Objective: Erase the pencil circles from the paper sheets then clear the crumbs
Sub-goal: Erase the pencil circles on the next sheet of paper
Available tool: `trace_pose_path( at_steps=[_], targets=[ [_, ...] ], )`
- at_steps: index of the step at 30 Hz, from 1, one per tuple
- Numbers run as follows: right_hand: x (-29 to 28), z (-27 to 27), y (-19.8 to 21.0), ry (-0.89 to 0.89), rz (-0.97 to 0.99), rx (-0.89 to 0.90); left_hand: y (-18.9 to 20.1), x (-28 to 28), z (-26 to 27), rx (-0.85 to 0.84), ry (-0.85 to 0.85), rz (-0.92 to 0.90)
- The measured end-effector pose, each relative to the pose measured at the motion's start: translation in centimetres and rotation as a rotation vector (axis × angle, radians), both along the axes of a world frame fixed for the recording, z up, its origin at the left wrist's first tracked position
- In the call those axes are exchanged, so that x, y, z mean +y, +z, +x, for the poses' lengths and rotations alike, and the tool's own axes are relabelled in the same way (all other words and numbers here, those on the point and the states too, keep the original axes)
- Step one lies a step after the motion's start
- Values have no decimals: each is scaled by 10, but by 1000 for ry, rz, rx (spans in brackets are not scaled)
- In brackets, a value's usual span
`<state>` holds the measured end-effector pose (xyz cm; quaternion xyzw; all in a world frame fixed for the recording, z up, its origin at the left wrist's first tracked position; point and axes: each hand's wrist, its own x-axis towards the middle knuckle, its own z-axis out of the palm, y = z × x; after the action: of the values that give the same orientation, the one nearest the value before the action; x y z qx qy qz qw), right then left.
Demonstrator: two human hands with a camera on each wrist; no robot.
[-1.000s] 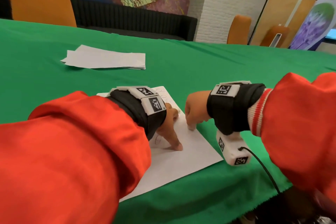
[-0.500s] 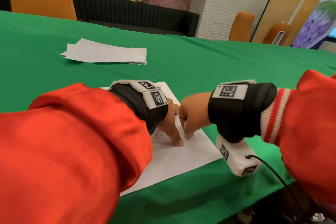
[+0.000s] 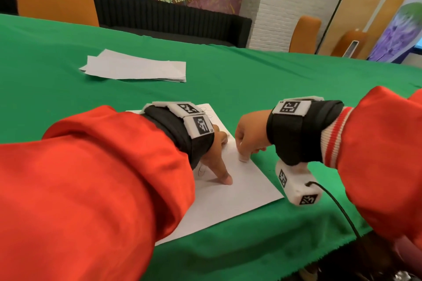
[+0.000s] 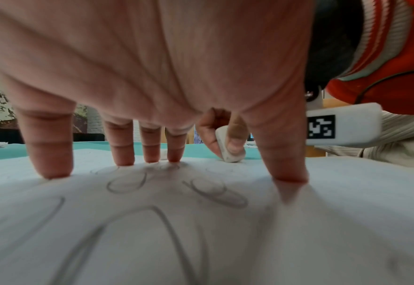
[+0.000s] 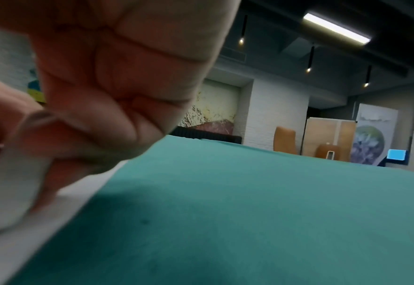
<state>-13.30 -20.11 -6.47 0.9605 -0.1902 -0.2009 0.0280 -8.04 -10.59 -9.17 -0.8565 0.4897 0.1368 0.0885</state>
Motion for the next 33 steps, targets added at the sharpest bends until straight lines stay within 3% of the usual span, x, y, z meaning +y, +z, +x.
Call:
trace_pose_path(
  at_steps=[4, 9, 16, 24, 30, 33],
  targets=[
    [15, -4, -5, 94, 52, 54, 3, -2, 0, 24, -14, -29],
    [-14, 6, -1, -22, 0, -17, -1, 1, 1, -5, -5, -2],
    [-39, 6, 11, -105, 353, -230, 1, -1, 5, -11, -17, 18],
    [-8, 5, -2, 131, 19, -99, -1, -1, 4, 2, -16, -4],
    [-4, -14, 4, 161, 52, 70, -1, -1, 3, -32, -18, 23],
    [-7, -9, 4, 142, 34, -41, 0, -1, 3, -25, -15, 31]
  ],
)
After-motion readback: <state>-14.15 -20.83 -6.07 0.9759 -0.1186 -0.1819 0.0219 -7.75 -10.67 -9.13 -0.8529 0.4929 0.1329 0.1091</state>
